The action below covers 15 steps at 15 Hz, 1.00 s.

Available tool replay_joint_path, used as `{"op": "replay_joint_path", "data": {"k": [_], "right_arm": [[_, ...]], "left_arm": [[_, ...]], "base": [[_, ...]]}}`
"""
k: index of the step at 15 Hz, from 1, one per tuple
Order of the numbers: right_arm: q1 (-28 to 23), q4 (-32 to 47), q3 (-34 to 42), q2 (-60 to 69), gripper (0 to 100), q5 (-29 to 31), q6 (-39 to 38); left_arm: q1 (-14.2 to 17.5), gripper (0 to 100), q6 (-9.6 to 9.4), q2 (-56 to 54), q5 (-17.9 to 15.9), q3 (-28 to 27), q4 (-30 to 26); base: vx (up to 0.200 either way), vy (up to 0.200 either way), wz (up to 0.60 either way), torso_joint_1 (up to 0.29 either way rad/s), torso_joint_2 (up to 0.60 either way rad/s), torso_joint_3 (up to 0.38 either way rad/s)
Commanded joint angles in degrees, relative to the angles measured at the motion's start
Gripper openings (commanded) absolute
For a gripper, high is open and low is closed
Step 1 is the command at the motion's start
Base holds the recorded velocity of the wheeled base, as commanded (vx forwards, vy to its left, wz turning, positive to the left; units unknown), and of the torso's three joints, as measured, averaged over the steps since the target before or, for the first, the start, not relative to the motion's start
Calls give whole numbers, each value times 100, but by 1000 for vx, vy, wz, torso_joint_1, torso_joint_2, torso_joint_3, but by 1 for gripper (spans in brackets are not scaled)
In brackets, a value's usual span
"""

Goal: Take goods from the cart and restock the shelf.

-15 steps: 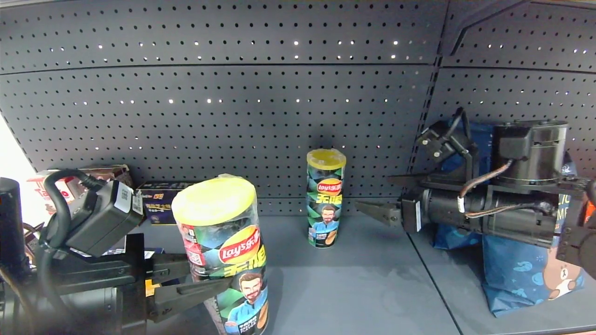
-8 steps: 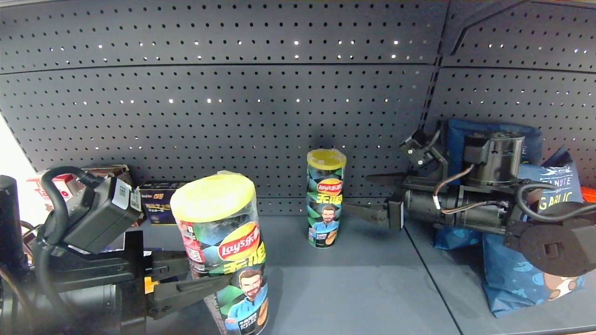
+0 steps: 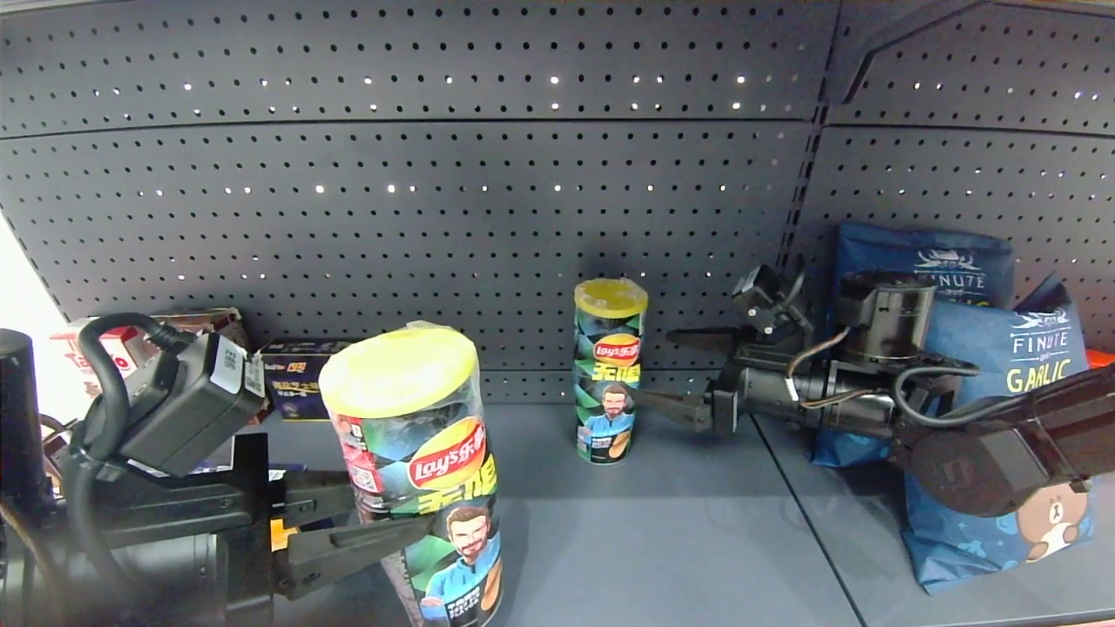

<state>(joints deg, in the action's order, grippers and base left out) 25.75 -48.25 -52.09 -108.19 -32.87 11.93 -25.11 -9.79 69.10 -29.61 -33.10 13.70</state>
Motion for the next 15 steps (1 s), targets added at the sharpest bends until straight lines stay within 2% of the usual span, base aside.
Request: {"op": "replay_joint_path", "data": {"k": [1, 3, 15], "right_arm": [[18, 9, 6, -132, 100, -18, -7], [18, 9, -3, -273, 100, -115, -7], [53, -27, -574, -1187, 100, -255, -77]], "left_arm": [[6, 0, 3, -1, -1, 23, 1], [156, 0, -14, 7, -1, 31, 1], [191, 0, -23, -45, -1, 234, 1]], "base": [[0, 0, 0, 0, 0, 0], [0, 0, 0, 0, 0, 0], [0, 0, 0, 0, 0, 0]]}}
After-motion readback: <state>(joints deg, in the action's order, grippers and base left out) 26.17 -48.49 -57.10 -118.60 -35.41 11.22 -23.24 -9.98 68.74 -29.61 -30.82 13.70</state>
